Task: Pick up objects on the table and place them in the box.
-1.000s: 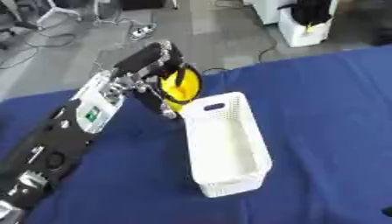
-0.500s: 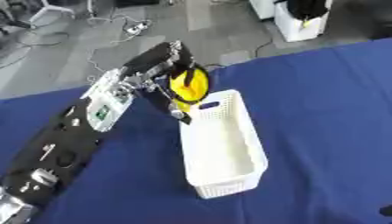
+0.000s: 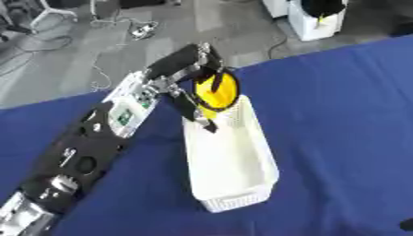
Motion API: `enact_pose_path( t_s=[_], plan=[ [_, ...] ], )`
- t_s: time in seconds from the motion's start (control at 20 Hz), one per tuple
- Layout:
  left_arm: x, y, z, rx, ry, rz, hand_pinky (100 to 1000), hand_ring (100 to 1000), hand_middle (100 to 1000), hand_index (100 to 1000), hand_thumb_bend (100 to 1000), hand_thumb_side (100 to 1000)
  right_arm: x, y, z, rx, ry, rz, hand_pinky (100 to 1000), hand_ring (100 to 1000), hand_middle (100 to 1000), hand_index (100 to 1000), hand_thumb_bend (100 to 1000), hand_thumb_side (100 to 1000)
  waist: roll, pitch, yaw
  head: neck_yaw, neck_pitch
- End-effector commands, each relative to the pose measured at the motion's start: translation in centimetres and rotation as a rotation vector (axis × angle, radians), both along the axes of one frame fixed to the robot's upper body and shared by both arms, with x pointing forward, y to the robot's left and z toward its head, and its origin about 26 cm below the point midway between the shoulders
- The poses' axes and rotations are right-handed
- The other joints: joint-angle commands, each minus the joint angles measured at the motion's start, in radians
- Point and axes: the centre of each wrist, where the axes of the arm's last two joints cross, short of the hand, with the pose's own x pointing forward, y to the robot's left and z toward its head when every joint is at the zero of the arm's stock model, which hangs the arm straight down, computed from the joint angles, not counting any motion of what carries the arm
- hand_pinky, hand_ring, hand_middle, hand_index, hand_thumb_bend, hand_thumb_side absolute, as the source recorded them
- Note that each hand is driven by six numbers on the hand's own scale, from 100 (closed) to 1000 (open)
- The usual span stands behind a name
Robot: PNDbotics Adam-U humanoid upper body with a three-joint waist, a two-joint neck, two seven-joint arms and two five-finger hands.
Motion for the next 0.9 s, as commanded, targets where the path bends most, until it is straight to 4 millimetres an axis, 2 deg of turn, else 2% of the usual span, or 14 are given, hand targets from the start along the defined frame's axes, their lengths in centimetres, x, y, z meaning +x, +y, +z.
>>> enact_pose_path(
  t_s=[0.05, 0.1, 0.15, 0.2, 0.25, 0.3, 0.35, 0.4, 0.5, 0.55, 0.6, 0.8, 0.9],
  plan=[
    [0.1, -0.2, 1.1, 0.031, -0.028, -0.019, 100, 100, 180, 339, 1000, 100, 0.0, 0.2, 0.7, -0.063, -0.082, 0.091, 596, 704, 833, 1000, 944, 463, -0.005, -0.011, -0.003, 0.007, -0.02],
    [0.1, -0.3, 1.0, 0.039, -0.026, -0.029, 100, 100, 234, 394, 956, 100, 0.0, 0.2, 0.8, -0.063, -0.083, 0.091, 596, 704, 833, 1000, 943, 463, -0.003, -0.011, -0.003, 0.006, -0.021],
    [0.1, -0.3, 0.9, 0.047, -0.023, -0.038, 100, 100, 234, 394, 956, 100, 0.1, 0.2, 0.8, -0.063, -0.083, 0.091, 596, 704, 833, 1000, 943, 463, -0.002, -0.01, -0.004, 0.006, -0.021],
    [0.2, -0.3, 0.8, 0.058, -0.02, -0.044, 100, 131, 320, 506, 959, 137, 0.1, 0.3, 0.8, -0.063, -0.082, 0.091, 596, 704, 833, 1000, 943, 463, -0.001, -0.01, -0.004, 0.006, -0.021],
    [0.2, -0.3, 0.7, 0.07, -0.015, -0.046, 100, 131, 320, 506, 959, 137, 0.1, 0.3, 0.8, -0.063, -0.082, 0.091, 596, 704, 833, 1000, 943, 463, 0.0, -0.01, -0.004, 0.005, -0.021],
    [0.3, -0.3, 0.6, 0.08, -0.01, -0.045, 169, 304, 445, 578, 950, 207, 0.1, 0.3, 0.8, -0.064, -0.081, 0.09, 596, 704, 833, 1000, 943, 463, 0.0, -0.011, -0.004, 0.004, -0.02],
    [0.3, -0.2, 0.5, 0.095, -0.003, -0.043, 169, 304, 445, 578, 950, 207, 0.1, 0.3, 0.8, -0.064, -0.08, 0.089, 596, 704, 833, 1000, 943, 463, 0.0, -0.011, -0.003, 0.004, -0.019],
    [0.3, -0.1, 0.4, 0.109, 0.002, -0.04, 342, 426, 515, 638, 967, 274, 0.0, 0.2, 0.8, -0.065, -0.078, 0.089, 596, 704, 833, 1000, 943, 463, 0.0, -0.013, -0.002, 0.003, -0.017],
    [0.3, 0.1, 0.3, 0.127, 0.01, -0.033, 510, 525, 582, 673, 975, 325, 0.0, 0.2, 0.7, -0.064, -0.076, 0.088, 596, 704, 833, 1000, 943, 463, -0.002, -0.015, 0.0, 0.002, -0.016],
    [0.2, 0.3, 0.3, 0.13, 0.013, -0.028, 582, 559, 611, 689, 948, 362, 0.0, 0.2, 0.7, -0.064, -0.075, 0.088, 596, 704, 833, 1000, 943, 463, -0.003, -0.016, 0.002, 0.001, -0.015],
    [0.2, 0.4, 0.2, 0.13, 0.016, -0.022, 694, 606, 649, 711, 932, 404, 0.0, 0.2, 0.6, -0.064, -0.073, 0.087, 596, 704, 833, 1000, 943, 463, -0.004, -0.018, 0.004, 0.001, -0.015],
    [0.1, 1.0, -0.1, 0.123, 0.028, 0.001, 861, 705, 718, 750, 872, 468, -0.2, 0.1, 0.5, -0.062, -0.068, 0.085, 597, 705, 833, 1000, 943, 462, -0.01, -0.025, 0.012, -0.003, -0.009],
    [0.0, 1.4, -0.2, 0.118, 0.031, 0.012, 886, 735, 741, 771, 866, 485, -0.2, 0.0, 0.4, -0.06, -0.064, 0.084, 597, 705, 833, 1000, 944, 462, -0.015, -0.029, 0.017, -0.006, -0.004]
  ],
)
